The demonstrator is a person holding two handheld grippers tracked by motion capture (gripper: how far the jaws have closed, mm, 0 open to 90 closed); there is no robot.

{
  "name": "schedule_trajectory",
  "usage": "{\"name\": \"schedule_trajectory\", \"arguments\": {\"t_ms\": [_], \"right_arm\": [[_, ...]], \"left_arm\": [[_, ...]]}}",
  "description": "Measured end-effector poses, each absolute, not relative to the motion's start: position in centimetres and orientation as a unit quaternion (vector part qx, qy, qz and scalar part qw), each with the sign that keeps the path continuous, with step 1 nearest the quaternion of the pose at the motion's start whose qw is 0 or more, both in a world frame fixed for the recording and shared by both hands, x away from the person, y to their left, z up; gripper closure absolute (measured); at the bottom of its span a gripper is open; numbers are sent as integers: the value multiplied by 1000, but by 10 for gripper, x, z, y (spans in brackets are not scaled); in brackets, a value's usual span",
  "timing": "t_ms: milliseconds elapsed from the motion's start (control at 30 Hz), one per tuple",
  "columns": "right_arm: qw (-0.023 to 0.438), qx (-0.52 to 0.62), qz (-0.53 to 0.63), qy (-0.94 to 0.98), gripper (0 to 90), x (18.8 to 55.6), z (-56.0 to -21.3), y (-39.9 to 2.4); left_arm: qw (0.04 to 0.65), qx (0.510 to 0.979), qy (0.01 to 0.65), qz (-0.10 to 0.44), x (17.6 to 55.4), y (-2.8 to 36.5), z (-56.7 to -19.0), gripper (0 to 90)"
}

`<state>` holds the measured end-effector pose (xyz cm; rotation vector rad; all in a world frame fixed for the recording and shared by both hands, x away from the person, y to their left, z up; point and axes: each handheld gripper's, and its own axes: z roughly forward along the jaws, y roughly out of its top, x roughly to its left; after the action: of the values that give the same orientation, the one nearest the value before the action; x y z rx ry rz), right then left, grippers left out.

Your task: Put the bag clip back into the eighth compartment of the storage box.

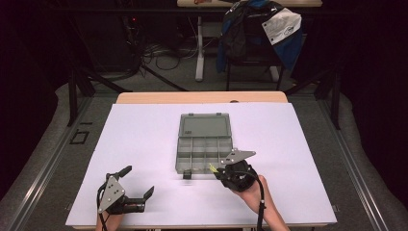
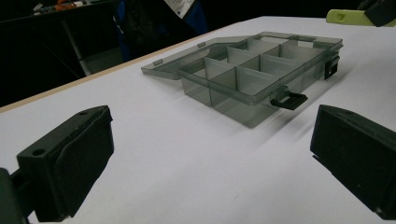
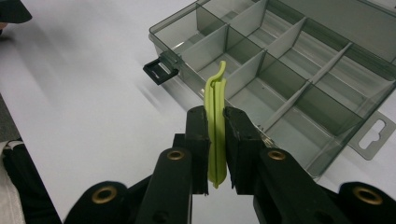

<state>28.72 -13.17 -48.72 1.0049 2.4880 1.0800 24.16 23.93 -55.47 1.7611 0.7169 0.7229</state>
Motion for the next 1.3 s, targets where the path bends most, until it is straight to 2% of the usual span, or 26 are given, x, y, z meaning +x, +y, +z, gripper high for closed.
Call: {"name": "schedule_trajectory", "arguments": {"t_ms": [1300], "right_arm": [[146,363,364,845,805,307,-487,-157]], "left_arm": [[527,736,299,302,242,239,-555,0]]}}
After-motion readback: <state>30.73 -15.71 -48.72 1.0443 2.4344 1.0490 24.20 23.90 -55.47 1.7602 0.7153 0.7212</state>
